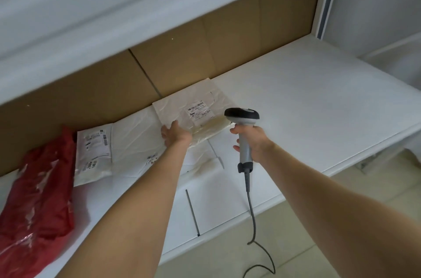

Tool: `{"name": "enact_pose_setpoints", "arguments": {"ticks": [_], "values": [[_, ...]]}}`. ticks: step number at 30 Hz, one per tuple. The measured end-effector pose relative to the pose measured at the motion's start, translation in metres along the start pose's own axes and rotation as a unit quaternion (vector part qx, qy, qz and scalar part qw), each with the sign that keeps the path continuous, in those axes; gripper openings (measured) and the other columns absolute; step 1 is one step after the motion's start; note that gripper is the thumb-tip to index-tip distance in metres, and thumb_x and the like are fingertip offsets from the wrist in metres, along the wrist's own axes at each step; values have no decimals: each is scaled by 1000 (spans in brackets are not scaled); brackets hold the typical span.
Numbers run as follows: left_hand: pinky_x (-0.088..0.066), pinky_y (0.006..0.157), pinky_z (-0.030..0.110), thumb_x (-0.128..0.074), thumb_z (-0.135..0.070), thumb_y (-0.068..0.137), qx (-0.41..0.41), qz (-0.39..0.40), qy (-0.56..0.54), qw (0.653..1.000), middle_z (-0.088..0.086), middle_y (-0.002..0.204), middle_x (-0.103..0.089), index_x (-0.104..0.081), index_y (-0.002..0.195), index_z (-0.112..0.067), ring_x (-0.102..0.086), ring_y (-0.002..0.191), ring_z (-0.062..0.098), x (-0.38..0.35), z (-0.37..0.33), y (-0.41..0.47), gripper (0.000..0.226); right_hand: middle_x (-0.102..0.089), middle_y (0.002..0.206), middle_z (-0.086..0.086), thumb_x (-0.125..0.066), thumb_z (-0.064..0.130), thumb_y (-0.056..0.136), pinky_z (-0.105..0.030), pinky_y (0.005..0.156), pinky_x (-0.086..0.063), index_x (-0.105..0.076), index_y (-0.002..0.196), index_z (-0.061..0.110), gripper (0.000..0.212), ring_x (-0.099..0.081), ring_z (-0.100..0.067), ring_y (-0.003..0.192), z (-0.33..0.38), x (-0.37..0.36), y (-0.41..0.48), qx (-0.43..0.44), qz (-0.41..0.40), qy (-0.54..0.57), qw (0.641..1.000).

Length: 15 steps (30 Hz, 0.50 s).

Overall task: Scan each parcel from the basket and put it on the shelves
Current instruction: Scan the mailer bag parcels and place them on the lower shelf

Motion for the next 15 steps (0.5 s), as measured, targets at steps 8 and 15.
{"name": "enact_pose_setpoints", "arguments": {"ticks": [8, 15], "values": [[-39, 103, 37, -49, -6, 90, -70, 37, 48, 996, 22, 143, -29, -39, 140, -6, -41, 128, 39, -3, -68, -53, 51, -54, 115, -14, -70, 6, 82, -32, 68, -52, -60, 123, 3, 42, -52, -27, 97, 18, 29, -49, -4, -30, 34, 999], [-44, 97, 35, -55, -16, 89, -148, 127, 67, 978, 23, 136, -42, -49, 134, -10, -51, 120, 37, -21, -125, -144, 45, -57, 108, -9, -68, 8, 86, -31, 72, -47, -61, 98, 13, 14, -54, -23, 94, 40, 93, -129, 22, -100, 109, 989]]}}
Point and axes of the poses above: each hand's wrist, its own y-axis towards the middle knuckle, its own x-axis out of the back of the hand, z = x × y, the point moved 6 cm from there along y, towards the middle knuckle
